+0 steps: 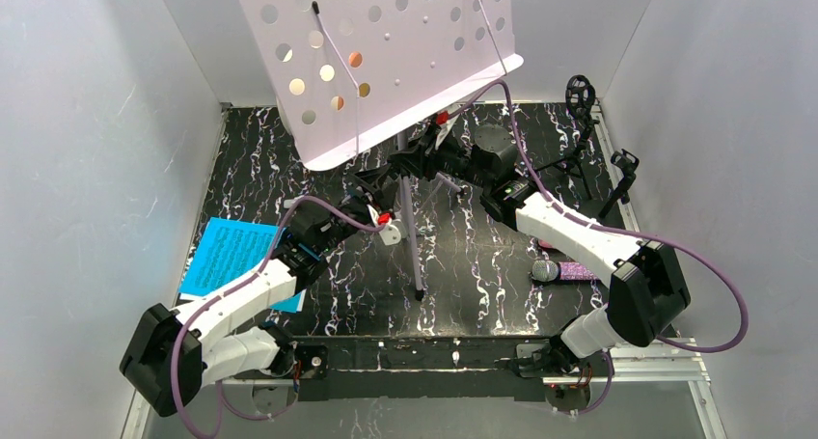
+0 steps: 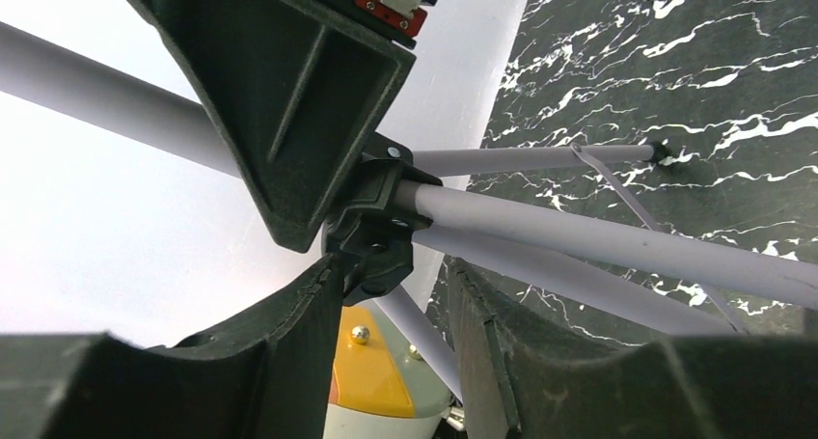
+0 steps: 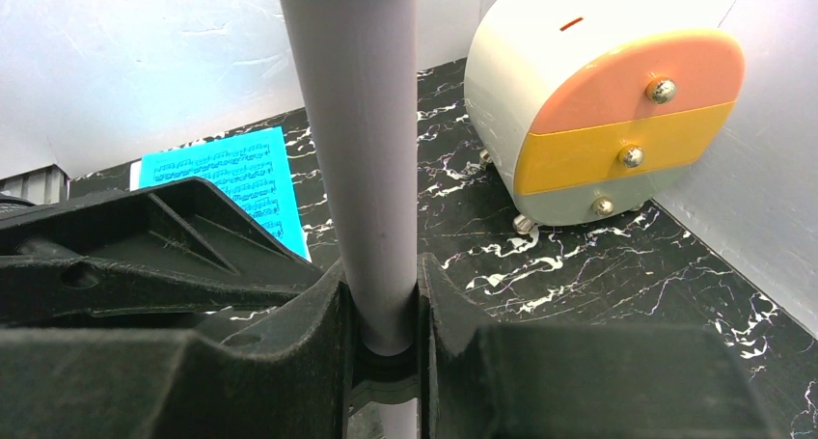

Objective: Pack up the instrument practice props
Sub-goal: Unscrew the knob on the music stand.

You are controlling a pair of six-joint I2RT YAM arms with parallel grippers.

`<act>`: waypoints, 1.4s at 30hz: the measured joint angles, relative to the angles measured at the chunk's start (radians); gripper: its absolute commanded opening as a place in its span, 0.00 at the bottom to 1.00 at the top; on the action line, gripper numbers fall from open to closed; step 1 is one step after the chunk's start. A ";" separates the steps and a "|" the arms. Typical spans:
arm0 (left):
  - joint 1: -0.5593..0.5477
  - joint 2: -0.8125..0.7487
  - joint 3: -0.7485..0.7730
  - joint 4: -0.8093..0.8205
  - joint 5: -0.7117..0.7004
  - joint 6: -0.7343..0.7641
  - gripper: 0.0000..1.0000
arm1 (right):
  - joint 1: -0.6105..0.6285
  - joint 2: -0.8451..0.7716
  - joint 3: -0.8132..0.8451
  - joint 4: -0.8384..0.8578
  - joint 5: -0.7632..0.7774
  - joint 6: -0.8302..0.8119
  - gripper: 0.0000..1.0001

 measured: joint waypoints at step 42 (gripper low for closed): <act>0.030 -0.017 0.126 -0.287 -0.348 -2.295 0.02 | 0.000 0.000 0.000 -0.002 -0.007 0.000 0.01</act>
